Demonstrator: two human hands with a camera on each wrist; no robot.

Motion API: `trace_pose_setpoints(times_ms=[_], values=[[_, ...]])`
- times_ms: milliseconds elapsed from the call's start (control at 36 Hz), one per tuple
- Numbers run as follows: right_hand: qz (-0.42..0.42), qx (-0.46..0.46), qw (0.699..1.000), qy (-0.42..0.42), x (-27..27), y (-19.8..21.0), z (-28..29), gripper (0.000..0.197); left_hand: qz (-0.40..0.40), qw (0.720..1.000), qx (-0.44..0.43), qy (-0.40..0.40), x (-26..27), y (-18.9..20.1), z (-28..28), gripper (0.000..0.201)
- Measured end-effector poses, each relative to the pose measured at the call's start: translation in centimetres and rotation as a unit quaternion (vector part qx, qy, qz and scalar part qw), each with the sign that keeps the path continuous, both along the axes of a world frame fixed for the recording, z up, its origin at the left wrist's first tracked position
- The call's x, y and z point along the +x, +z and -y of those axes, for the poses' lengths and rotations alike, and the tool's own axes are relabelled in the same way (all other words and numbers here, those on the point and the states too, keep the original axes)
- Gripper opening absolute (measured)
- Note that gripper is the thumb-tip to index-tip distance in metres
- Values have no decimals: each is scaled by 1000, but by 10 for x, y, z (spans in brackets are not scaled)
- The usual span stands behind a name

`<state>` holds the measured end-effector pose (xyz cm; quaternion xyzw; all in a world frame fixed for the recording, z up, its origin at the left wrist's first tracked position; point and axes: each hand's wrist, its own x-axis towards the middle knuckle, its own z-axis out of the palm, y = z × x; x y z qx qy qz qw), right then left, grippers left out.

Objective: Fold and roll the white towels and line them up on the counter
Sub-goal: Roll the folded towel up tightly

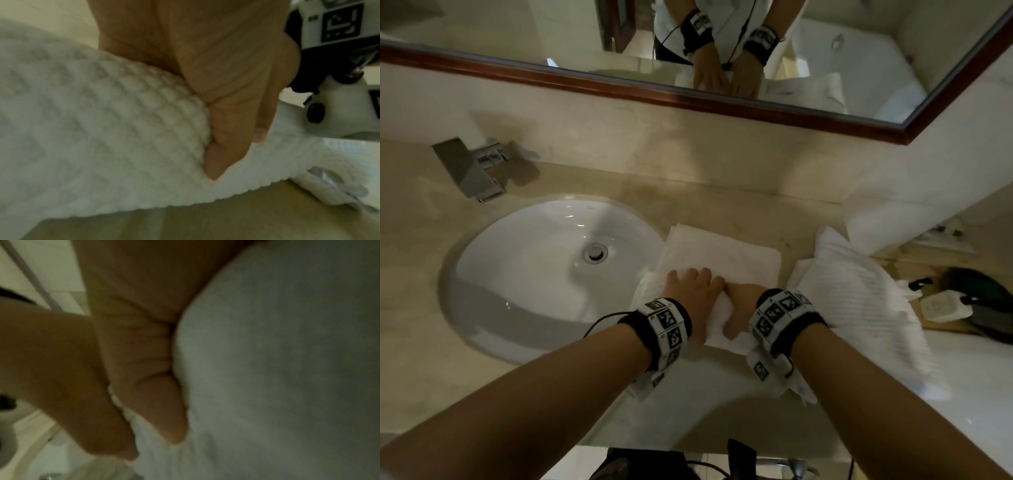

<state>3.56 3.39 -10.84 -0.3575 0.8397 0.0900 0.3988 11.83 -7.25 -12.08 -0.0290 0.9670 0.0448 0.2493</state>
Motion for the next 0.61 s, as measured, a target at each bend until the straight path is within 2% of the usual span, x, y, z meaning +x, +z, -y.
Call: trace_pose_setpoints(times_ms=[56, 139, 222, 278, 333, 389, 444, 556, 611], values=[[-27, 8, 1000, -2, 0, 2, 0, 75, 16, 1000, 16, 1, -8, 0, 2, 99], [-118, 10, 993, 22, 9, 6, 2, 79, 58, 996, 65, 18, -27, 4, 11, 80], [-140, 4, 990, 4, 20, -3, -2, 104, 91, 992, 85, 2, -46, 7, 15, 62], [-139, 4, 990, -18, 20, -11, -4, 120, 79, 995, 66, -4, -54, 6, 15, 45], [-154, -10, 988, -26, 14, -20, -6, 121, 55, 997, 46, -7, -60, 5, 14, 40], [-157, -37, 986, -33, 5, -23, -6, 115, 46, 998, 34, -21, -60, 6, 12, 54], [-126, -45, 990, -49, -8, -23, -5, 114, 47, 998, 27, -17, -54, 6, 8, 74], [-38, -30, 998, -48, -37, -18, 4, 130, 70, 996, -22, -41, -45, 4, 1, 116], [-22, -15, 999, -38, -46, -18, 8, 134, 73, 996, -29, -42, -47, -1, 0, 125]])
